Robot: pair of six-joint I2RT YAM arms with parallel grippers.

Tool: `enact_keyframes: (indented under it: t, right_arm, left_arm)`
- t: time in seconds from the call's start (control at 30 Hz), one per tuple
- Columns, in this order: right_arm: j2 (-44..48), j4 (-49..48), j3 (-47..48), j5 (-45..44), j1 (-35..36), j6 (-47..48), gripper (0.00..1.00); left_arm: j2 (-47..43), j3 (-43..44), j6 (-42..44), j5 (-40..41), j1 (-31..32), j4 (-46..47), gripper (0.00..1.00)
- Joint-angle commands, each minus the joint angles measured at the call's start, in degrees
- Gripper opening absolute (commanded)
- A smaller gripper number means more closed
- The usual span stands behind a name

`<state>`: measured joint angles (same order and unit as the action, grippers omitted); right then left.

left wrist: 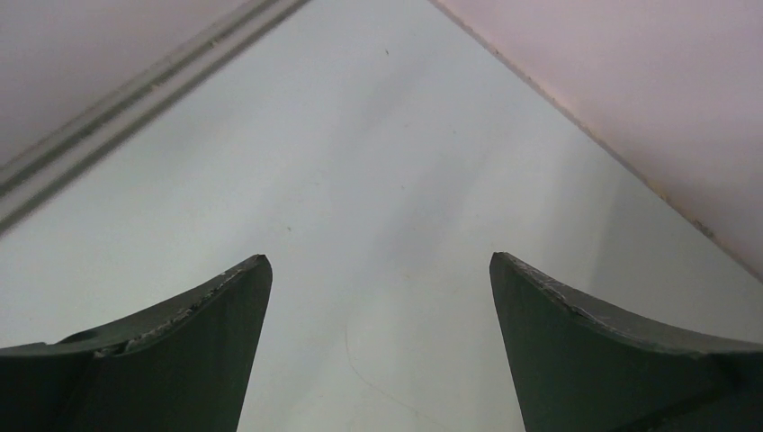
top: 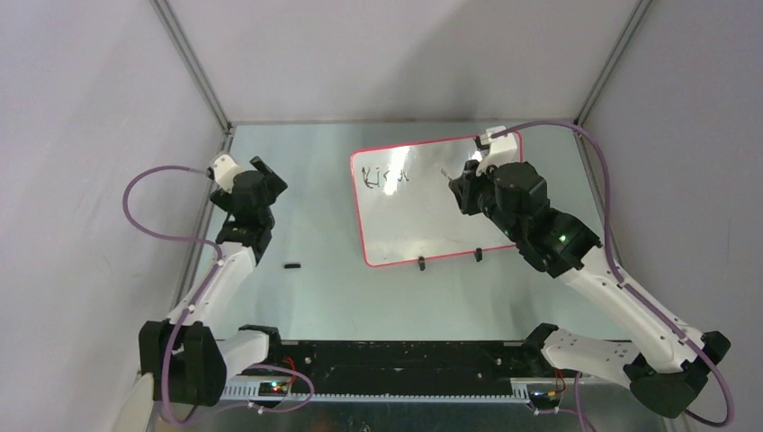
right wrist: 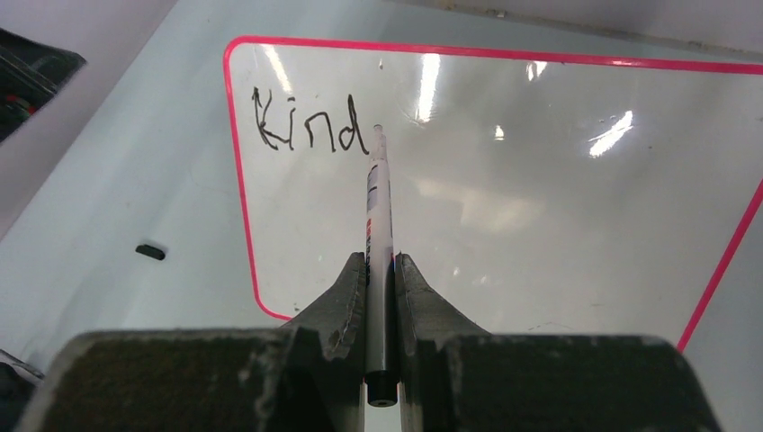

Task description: Write a sentence on the whiteboard

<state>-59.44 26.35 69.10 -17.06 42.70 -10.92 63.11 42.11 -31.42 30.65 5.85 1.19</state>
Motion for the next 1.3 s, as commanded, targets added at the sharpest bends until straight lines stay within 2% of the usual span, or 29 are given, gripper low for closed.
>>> enact_keyframes:
  t: [0.0, 0.07, 0.23, 0.33, 0.4, 0.5, 0.6, 0.73, 0.87, 0.93, 1.1, 1.27]
  right_arm:
    - [-0.26, 0.65, 5.73, -0.08, 0.23, -2.96, 0.0]
    - [-3.96, 2.47, 11.49, 0.07, 0.21, -3.83, 0.0]
    - [-13.94, 14.79, 27.89, -0.17, -0.27, -4.38, 0.0]
    - [-18.86, 17.83, 36.87, 1.63, -2.1, -4.17, 0.0]
    - [-19.94, 18.35, 38.73, 3.42, -3.38, -4.6, 0.0]
    - [-19.61, 17.07, 35.93, 5.59, -3.9, -4.88, 0.0]
    - [-17.53, 13.32, 26.21, 7.1, -3.87, -5.83, 0.0]
    - [-14.95, 7.37, 14.37, 6.48, -3.77, -7.51, 0.0]
    - [-16.0, 3.76, 9.85, 6.45, -3.46, -8.01, 0.0]
    - [-17.45, 3.6, 9.9, 5.24, -2.96, -8.17, 0.0]
    - [-19.36, 2.84, 9.95, 2.49, -1.5, -8.03, 0.0]
    - [-20.43, 1.33, 10.01, 1.52, -0.33, -7.71, 0.0]
  left_arm:
    - [0.99, 0.93, -3.55, -1.24, 1.31, 0.42, 0.98]
    - [0.17, -0.1, -4.59, 0.27, 2.97, 1.81, 0.99]
    - [2.05, -1.95, -7.74, 1.2, 5.7, 10.49, 0.99]
    - [6.43, 4.91, -6.39, -0.24, 5.78, 7.78, 0.99]
    - [9.47, 10.81, -3.29, -1.54, 5.77, 3.49, 0.99]
    - [10.9, 9.77, 0.73, -9.65, 5.81, 7.18, 0.99]
    - [9.15, 3.65, 1.76, -16.49, 5.83, 18.07, 0.99]
    - [7.19, -2.89, 4.12, -25.17, 5.97, 24.17, 0.97]
    - [6.29, -9.87, 6.32, -26.38, 6.02, 32.49, 0.95]
    - [6.58, -10.01, 5.95, -27.08, 6.12, 33.87, 0.94]
    - [9.16, -7.49, 5.4, -27.38, 6.8, 31.54, 0.93]
    - [7.88, -8.25, 5.56, -24.61, 7.98, 31.84, 0.94]
